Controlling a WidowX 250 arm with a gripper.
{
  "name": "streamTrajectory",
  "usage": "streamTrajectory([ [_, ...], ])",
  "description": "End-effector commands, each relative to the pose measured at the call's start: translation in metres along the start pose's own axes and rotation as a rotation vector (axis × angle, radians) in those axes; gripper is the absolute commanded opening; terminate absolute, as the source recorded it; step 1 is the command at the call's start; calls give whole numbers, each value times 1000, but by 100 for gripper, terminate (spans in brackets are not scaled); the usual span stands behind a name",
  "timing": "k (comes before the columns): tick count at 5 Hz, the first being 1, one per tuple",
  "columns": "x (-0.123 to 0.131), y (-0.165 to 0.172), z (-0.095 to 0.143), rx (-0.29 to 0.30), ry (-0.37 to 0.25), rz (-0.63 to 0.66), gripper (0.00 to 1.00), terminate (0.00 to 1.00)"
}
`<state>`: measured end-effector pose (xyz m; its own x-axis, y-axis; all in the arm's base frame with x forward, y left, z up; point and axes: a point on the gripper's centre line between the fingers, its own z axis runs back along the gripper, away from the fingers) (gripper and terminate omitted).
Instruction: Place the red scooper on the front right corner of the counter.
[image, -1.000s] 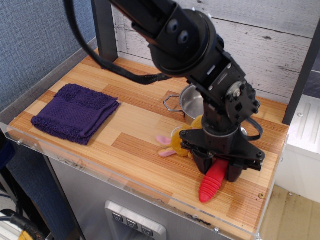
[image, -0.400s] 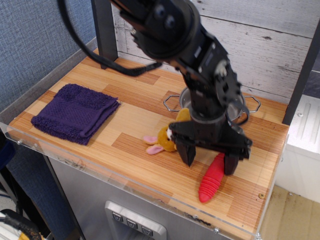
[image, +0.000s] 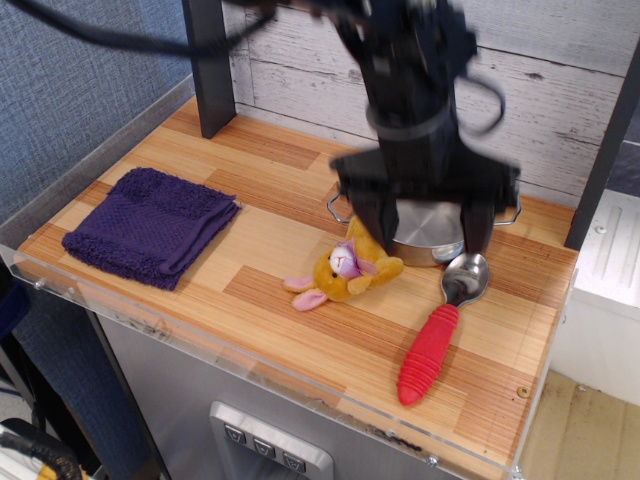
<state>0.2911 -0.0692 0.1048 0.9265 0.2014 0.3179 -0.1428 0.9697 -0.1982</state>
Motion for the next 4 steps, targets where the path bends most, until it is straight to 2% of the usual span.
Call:
streamTrajectory([
  [1, 18, 27, 87, -13, -208, 53, 100, 0],
  [3, 18, 27, 87, -13, -208, 53, 100, 0],
  [4, 18, 27, 87, -13, -208, 53, 100, 100],
])
